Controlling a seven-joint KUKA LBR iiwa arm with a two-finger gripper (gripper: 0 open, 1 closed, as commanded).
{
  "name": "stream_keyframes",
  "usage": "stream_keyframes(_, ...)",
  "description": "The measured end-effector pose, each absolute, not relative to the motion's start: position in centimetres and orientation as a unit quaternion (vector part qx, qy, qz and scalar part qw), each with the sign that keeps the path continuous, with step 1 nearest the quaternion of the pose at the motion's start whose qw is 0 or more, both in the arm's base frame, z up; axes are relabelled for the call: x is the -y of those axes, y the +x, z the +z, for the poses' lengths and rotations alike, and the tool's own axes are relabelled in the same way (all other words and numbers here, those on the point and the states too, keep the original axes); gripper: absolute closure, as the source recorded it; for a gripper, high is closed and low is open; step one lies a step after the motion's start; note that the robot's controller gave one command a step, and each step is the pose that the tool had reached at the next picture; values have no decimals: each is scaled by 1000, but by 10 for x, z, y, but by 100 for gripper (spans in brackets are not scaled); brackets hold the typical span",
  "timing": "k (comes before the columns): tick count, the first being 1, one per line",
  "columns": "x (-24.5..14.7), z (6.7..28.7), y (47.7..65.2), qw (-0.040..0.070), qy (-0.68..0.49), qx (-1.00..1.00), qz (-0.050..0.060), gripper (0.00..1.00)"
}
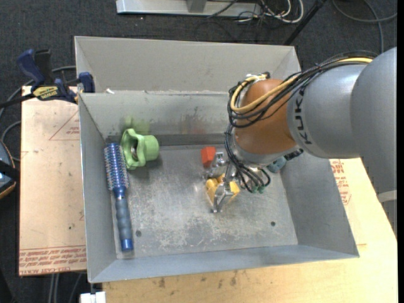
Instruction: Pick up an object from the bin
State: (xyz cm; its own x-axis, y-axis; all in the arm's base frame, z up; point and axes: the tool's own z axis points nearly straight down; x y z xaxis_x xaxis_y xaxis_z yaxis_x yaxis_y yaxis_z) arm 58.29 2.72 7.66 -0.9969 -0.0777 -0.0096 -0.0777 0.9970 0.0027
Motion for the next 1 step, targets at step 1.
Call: stream_keyframes(1,-35,207,582,6,-32,-999,1,100)
